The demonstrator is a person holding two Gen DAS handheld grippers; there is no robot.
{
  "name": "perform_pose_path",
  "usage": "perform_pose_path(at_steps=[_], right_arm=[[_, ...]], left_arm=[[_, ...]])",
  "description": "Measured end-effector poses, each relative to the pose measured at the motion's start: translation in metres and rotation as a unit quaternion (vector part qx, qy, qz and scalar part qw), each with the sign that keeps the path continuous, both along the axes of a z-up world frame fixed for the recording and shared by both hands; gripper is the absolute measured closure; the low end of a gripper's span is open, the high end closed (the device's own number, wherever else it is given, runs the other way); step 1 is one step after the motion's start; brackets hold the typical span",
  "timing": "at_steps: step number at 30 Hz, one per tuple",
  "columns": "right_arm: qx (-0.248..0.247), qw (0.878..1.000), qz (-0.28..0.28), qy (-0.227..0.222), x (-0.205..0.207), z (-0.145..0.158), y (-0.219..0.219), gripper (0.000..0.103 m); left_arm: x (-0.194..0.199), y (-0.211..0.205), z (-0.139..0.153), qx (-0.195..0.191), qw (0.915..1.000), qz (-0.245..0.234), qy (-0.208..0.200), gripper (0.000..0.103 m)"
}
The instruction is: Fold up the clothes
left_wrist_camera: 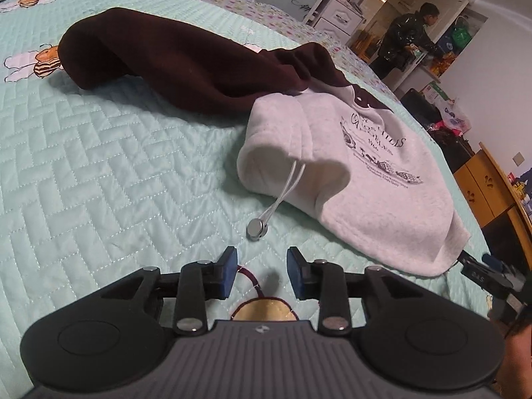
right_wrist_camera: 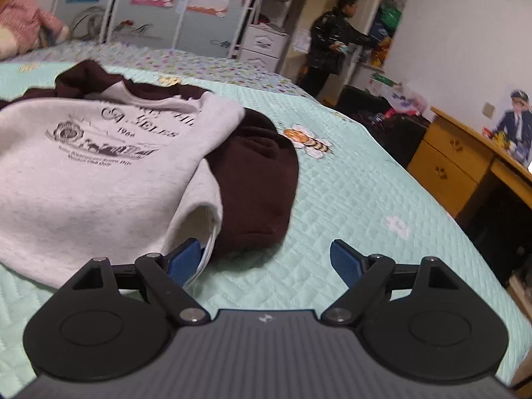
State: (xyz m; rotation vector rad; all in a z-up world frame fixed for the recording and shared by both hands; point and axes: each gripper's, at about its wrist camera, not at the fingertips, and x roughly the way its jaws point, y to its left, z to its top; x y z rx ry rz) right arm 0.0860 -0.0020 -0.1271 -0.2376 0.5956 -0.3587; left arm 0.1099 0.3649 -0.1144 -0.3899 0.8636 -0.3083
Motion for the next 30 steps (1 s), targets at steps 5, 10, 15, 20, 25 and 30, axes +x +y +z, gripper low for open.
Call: perform_pose_path(at_steps=[5, 10, 15, 20, 25, 30], right_arm=[[-0.015, 0.998, 0.061, -0.011, 0.02, 0.0, 0.021, 0.018], [0.09, 0.993, 0.078, 0.008, 0.04, 0.001, 0.013, 0.07], [0.163, 0.984, 0.065, 0.015, 0.039, 0.008, 0.003, 0.086], [0.18, 0.982, 0.057, 0.028, 0.03, 0.023, 0.005, 0.092], [0.218, 0.974, 0.055, 0.036, 0.015, 0.035, 0.005, 0.098], [0.279, 0.957, 0.069, 0.044, -0.005, 0.037, 0.002, 0.098]], left_arm=[[-0.001, -0.003, 0.002, 0.009, 1.0, -0.003, -0.001, 0.067], [-0.001, -0.008, 0.003, 0.019, 0.9998, -0.007, -0.005, 0.065], [-0.001, -0.011, 0.003, 0.028, 0.9995, -0.01, -0.006, 0.064], [-0.002, -0.015, 0.005, 0.039, 0.9992, -0.011, -0.001, 0.063], [-0.004, -0.021, 0.01, 0.051, 0.9986, -0.015, 0.008, 0.06], [-0.01, -0.028, 0.016, 0.062, 0.9978, -0.021, 0.004, 0.059]])
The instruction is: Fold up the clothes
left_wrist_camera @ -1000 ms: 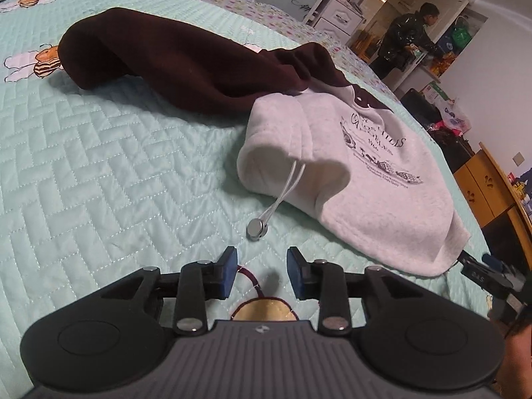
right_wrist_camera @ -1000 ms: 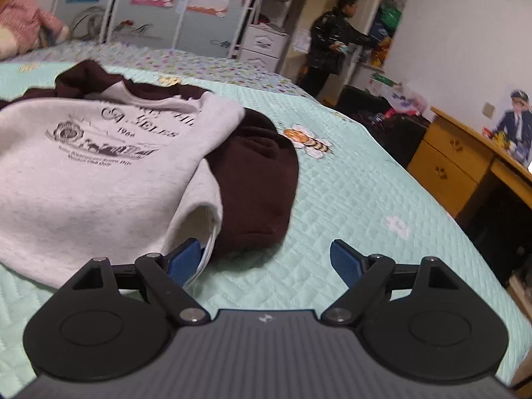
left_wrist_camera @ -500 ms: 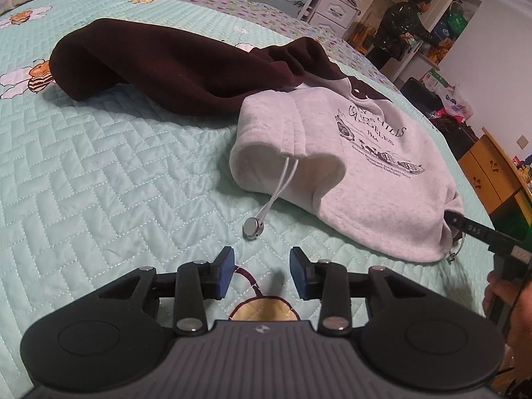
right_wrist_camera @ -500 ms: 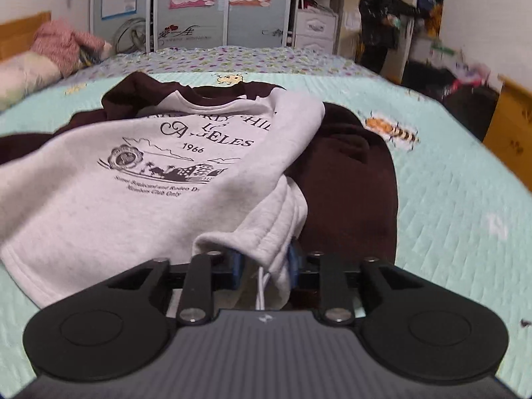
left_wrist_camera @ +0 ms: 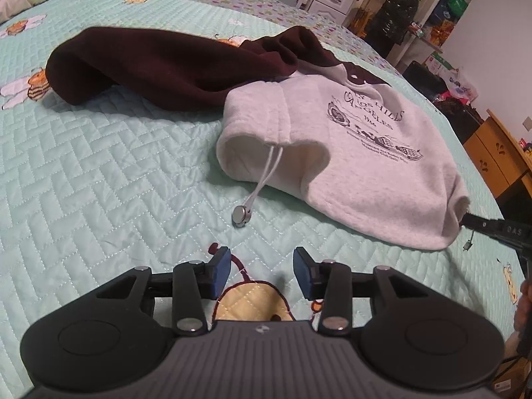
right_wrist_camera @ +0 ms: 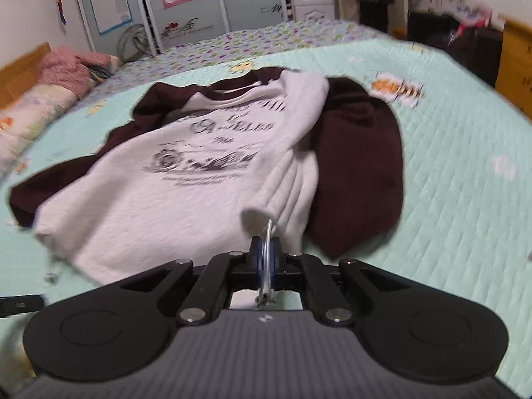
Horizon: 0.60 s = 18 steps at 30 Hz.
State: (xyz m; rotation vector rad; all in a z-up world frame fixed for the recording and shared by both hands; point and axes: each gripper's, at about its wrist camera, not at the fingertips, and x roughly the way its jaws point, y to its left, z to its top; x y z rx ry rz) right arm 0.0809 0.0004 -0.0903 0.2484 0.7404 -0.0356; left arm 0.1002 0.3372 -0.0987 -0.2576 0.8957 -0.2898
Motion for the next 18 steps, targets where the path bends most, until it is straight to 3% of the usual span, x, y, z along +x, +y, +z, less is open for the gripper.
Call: perform_pose_path(at_steps=[18], right_arm=[[-0.021, 1.0, 0.015, 0.014, 0.003, -0.009, 0.008, 0.098]], left_arm=[[0.005, -0.021, 0.0, 0.033, 0.9994, -0.011, 0.002, 0.057]])
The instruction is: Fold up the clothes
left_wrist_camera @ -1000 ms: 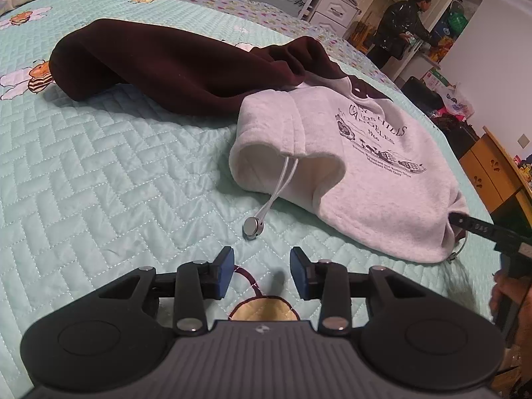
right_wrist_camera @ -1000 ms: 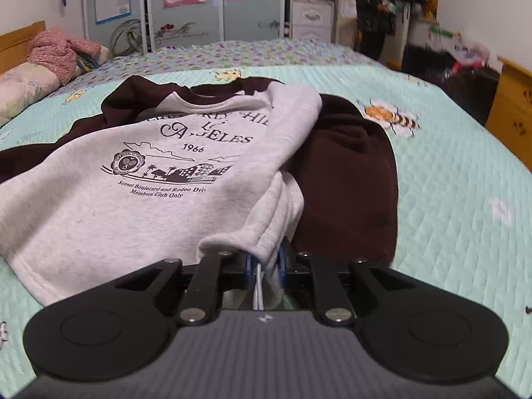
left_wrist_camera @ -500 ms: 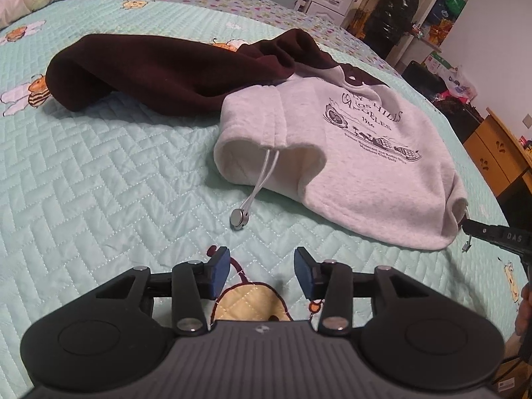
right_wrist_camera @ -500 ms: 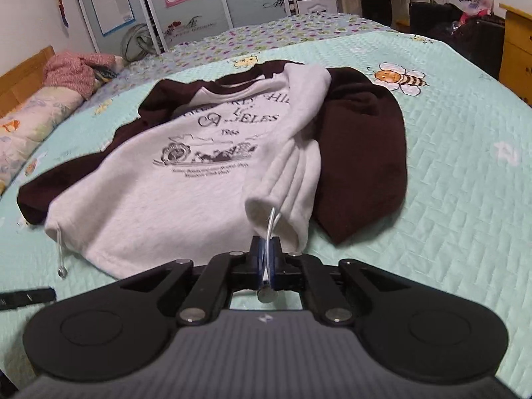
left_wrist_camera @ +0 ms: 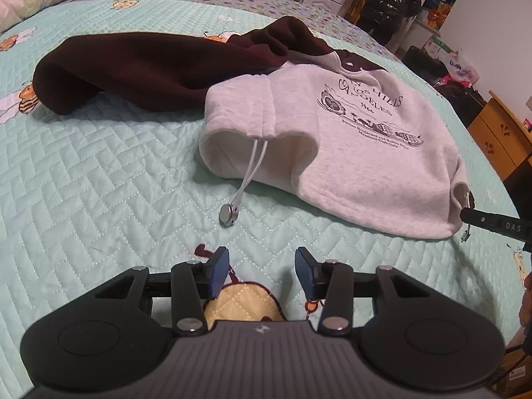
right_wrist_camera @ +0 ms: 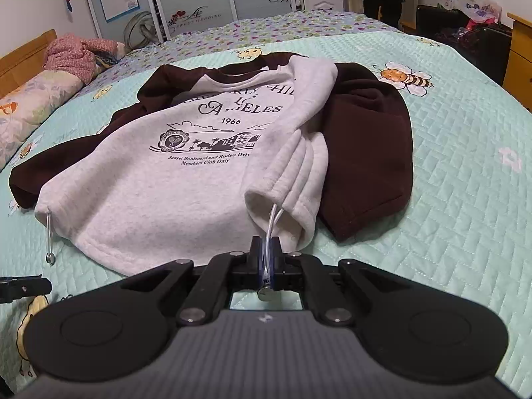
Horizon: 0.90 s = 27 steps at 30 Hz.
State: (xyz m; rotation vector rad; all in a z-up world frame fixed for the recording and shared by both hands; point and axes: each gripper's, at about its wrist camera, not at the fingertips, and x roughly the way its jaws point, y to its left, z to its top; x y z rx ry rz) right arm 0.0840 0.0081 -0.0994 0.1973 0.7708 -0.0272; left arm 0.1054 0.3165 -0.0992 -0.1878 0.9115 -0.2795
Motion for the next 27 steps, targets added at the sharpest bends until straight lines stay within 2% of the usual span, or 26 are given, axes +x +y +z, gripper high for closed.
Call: perform_pose_path(at_steps=[4, 6, 10, 12, 16, 20, 22, 25, 26, 27], right_arm=[[0.008, 1.0, 0.026, -0.002, 0.001, 0.0, 0.005, 0.098], [0.043, 0.997, 0.07, 0.008, 0.004, -0.003, 0.012, 0.098], [0.034, 0.992, 0.116, 0.03, 0.002, -0.012, 0.027, 0.097], [0.041, 0.994, 0.102, 0.03, -0.003, -0.016, 0.02, 0.096], [0.098, 0.994, 0.043, 0.019, -0.027, -0.015, -0.014, 0.087], [0.161, 0.987, 0.004, -0.001, -0.059, -0.019, -0.037, 0.086], [0.177, 0.984, -0.004, -0.01, -0.066, -0.021, -0.042, 0.085], [0.192, 0.981, -0.007, -0.022, -0.069, -0.023, -0.044, 0.084], [0.197, 0.98, -0.005, -0.028, -0.068, -0.023, -0.043, 0.084], [0.201, 0.979, -0.005, -0.034, -0.066, -0.022, -0.043, 0.078]], left_arm=[[0.006, 0.0, 0.006, 0.009, 0.9998, 0.012, -0.014, 0.054], [0.009, 0.001, 0.01, 0.012, 0.9995, 0.019, -0.022, 0.052], [0.013, 0.004, 0.013, 0.015, 0.9992, 0.03, -0.023, 0.051], [0.013, 0.007, 0.014, 0.021, 0.9989, 0.033, -0.024, 0.05], [0.017, 0.011, 0.016, 0.031, 0.9981, 0.039, -0.034, 0.048], [0.026, 0.011, 0.017, 0.023, 0.9967, 0.039, -0.068, 0.048], [0.03, 0.006, 0.016, 0.034, 0.9944, 0.025, -0.097, 0.048], [0.037, -0.004, 0.013, 0.081, 0.9883, 0.006, -0.129, 0.048], [0.04, -0.006, 0.011, 0.087, 0.9873, 0.004, -0.133, 0.048], [0.044, -0.005, 0.01, 0.083, 0.9875, 0.002, -0.134, 0.048]])
